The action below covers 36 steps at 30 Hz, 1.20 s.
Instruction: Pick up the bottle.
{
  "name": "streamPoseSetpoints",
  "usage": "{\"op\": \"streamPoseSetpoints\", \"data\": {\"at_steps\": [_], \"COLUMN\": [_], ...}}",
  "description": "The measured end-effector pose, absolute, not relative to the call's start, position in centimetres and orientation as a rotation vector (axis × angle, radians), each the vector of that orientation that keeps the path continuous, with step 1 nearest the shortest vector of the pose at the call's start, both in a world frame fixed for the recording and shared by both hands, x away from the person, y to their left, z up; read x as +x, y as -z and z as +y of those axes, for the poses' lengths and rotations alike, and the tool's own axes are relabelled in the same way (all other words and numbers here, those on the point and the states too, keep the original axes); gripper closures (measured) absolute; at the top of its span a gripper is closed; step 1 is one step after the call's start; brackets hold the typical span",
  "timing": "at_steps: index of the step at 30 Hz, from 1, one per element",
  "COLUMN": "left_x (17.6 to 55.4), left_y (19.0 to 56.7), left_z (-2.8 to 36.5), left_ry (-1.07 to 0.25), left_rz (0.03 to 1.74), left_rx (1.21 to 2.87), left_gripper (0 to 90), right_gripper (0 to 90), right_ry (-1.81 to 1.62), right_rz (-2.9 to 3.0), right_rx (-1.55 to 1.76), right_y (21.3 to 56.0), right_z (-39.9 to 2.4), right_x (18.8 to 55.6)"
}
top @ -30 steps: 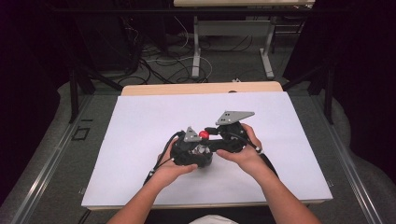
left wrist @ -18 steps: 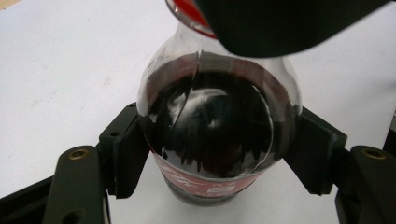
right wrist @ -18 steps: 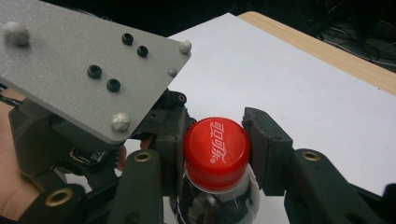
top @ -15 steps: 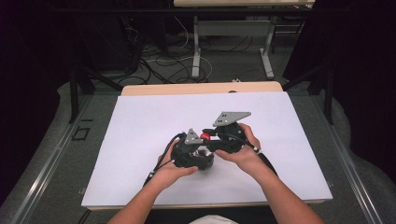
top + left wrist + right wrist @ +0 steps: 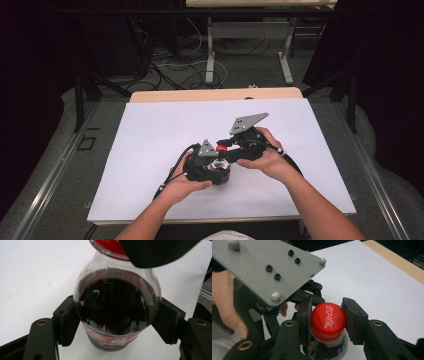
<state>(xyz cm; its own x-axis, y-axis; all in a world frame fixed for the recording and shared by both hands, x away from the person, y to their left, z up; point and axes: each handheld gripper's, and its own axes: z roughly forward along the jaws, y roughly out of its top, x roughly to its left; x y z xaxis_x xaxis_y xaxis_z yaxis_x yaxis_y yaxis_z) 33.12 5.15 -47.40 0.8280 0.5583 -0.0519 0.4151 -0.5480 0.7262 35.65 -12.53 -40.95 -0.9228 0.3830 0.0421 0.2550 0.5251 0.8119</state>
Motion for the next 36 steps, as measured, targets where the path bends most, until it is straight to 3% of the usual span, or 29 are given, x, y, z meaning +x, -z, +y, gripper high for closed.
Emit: {"op": "streamPoseSetpoints", "data": {"at_steps": [20, 23, 27, 36], "left_x": [32.5, 32.6, 33.0, 33.4], "left_y": [47.1, 47.1, 46.8, 46.6], "left_z": [4.8, 4.9, 5.4, 6.0], "left_ry": [-0.208, -0.217, -0.242, -0.238], "left_rz": [0.653, 0.665, 0.682, 0.743], "left_rx": [2.240, 2.234, 2.223, 2.195], "left_gripper": [30.1, 30.0, 30.0, 29.9], "right_gripper": [60.7, 60.1, 44.2, 42.2], "right_ry": [-1.252, -1.244, -1.249, -1.222], "right_rz": [2.902, 2.900, 2.823, 2.676], "right_rx": [-0.050, -0.030, 0.037, 0.253], "right_y": [39.4, 39.3, 39.2, 39.4], "right_z": [-12.0, -12.0, -11.8, -11.9], "right_x": [38.1, 38.2, 37.6, 35.4]}}
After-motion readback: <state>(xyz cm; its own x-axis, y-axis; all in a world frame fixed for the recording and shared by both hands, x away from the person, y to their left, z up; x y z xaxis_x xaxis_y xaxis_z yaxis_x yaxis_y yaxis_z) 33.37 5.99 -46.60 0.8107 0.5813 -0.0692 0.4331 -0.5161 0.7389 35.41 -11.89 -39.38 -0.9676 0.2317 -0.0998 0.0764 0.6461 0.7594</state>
